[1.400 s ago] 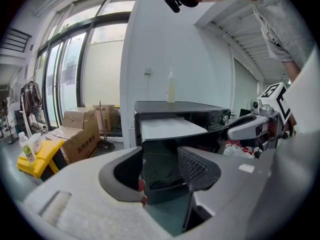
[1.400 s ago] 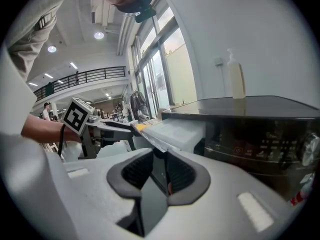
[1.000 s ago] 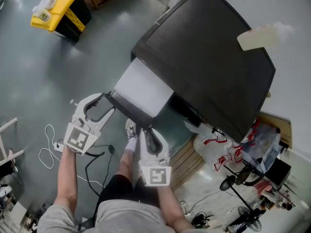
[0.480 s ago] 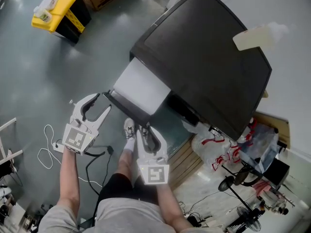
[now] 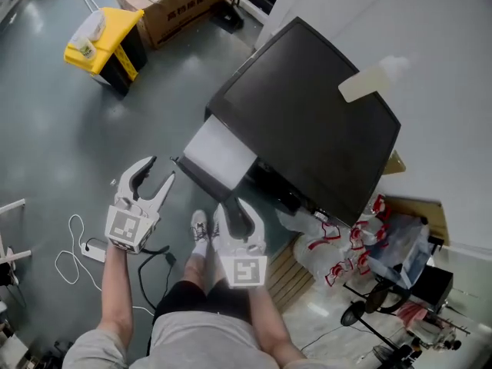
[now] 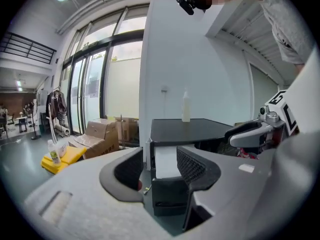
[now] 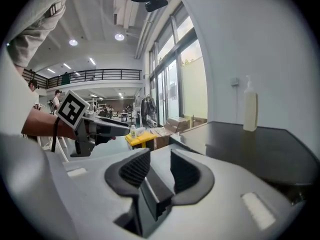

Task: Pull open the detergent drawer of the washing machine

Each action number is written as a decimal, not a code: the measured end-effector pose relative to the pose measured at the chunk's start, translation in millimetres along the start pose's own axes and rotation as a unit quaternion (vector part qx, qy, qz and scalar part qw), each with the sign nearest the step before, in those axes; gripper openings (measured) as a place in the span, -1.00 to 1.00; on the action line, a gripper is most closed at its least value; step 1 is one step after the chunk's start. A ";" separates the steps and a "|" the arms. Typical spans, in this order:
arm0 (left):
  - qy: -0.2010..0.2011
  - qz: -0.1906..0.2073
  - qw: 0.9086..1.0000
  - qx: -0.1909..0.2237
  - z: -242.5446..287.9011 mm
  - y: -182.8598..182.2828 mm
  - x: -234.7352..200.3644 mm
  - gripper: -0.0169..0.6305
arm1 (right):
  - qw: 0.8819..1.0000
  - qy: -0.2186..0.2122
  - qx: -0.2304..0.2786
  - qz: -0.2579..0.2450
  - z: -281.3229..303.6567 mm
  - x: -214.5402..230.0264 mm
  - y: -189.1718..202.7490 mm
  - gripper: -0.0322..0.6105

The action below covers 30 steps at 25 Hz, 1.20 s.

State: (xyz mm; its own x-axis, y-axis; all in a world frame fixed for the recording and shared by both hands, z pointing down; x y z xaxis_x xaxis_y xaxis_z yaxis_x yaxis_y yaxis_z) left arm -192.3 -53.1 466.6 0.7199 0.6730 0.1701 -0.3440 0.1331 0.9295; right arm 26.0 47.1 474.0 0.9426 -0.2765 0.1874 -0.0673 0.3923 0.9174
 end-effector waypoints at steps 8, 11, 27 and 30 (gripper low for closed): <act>-0.069 0.004 0.997 0.024 -40.8 -52.9 2.9 -0.37 | 0.997 -0.026 0.054 -0.043 -2.2 -2.4 -75.3 -0.49; -0.107 -0.010 0.994 0.032 -62.3 -67.9 0.1 -0.44 | 0.995 -0.044 0.073 -0.044 -0.9 -8.3 -98.7 -0.50; -0.312 -0.041 0.949 0.024 -171.0 -96.1 -10.2 -0.79 | 0.969 -0.214 0.100 -0.078 28.5 -89.4 -162.9 -0.60; -0.337 -0.048 0.940 0.024 -185.8 -96.0 -6.3 -0.86 | 0.961 -0.241 0.100 -0.089 30.9 -104.5 -165.0 -0.62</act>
State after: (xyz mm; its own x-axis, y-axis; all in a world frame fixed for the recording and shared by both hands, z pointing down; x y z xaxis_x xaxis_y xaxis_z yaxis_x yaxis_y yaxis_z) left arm -275.8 65.0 315.5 0.9702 0.0443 0.2383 -0.2420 0.1253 0.9621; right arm -71.5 -15.9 313.9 0.6878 -0.7162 0.1181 -0.0254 0.1389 0.9900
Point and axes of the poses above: the fingertips, and each gripper's own axes: z forward along the fingers, x to its right, y out of its underside, the point moved 8 cm from there along -z, backward along the fingers, and after that the axes turned 10 degrees about z, right-handed, at the moved point
